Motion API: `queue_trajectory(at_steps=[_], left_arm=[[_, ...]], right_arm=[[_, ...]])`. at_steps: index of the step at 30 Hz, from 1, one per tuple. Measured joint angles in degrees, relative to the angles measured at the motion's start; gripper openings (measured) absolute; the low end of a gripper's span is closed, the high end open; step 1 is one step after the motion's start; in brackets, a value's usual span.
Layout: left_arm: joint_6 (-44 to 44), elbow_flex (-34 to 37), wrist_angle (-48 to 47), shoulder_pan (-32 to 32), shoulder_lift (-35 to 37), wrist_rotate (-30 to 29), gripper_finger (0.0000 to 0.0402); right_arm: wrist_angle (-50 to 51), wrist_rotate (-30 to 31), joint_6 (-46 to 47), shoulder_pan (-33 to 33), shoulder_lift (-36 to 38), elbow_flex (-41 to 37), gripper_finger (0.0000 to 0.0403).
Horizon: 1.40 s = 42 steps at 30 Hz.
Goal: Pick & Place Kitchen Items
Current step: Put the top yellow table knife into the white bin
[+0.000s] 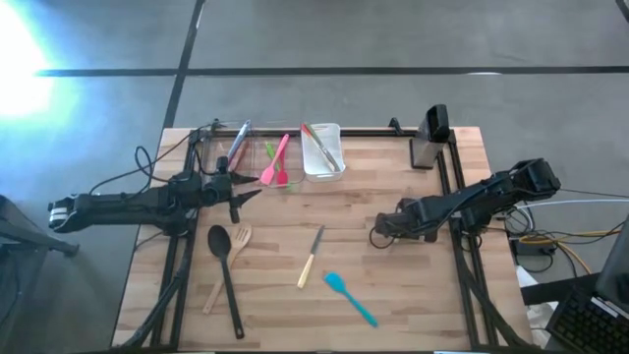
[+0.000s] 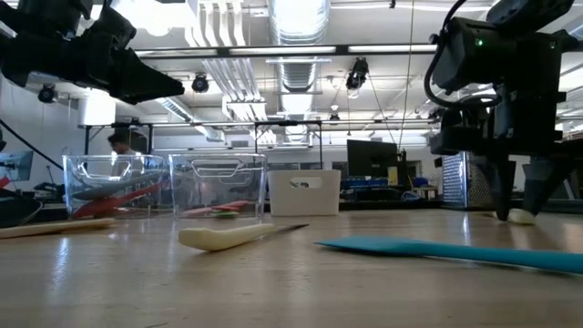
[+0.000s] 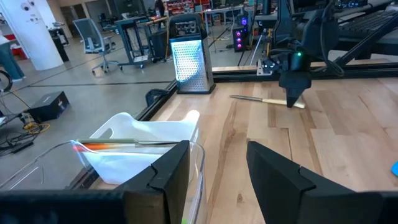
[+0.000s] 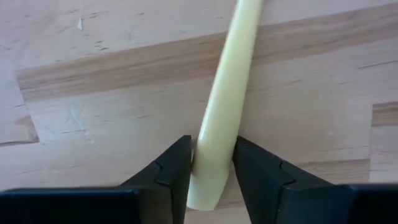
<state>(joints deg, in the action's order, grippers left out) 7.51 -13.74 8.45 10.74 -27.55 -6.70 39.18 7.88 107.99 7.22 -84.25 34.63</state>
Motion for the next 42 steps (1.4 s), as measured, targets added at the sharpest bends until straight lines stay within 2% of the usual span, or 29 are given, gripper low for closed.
queue_trajectory(at_steps=[11, 23, 28, 34, 42], left_arm=[[-1.3, 0.0, 0.0, 0.0, 0.0, 0.0, 0.0163], [-4.7, 0.1, 2.5, 0.0, -0.2, 0.8, 0.0163], [-5.1, 0.1, 3.8, -0.1, -1.6, 4.6, 0.0163], [-5.1, -1.7, 3.4, -0.1, -7.2, 4.7, 0.0163], [-2.2, -9.9, 3.6, -0.2, -21.1, 7.4, 0.0163]], right_arm=[[1.2, -2.1, -4.6, -0.1, 0.0, -0.1, 0.0068], [2.4, -4.3, -17.3, -0.2, -0.1, 1.2, 0.0068], [3.1, -4.5, -22.1, -0.1, 0.0, 1.8, 0.0067], [6.1, -4.8, -25.3, -0.1, 1.2, 2.6, 0.0066], [12.8, -4.6, -28.9, 0.1, 1.8, 6.1, 0.0065]])
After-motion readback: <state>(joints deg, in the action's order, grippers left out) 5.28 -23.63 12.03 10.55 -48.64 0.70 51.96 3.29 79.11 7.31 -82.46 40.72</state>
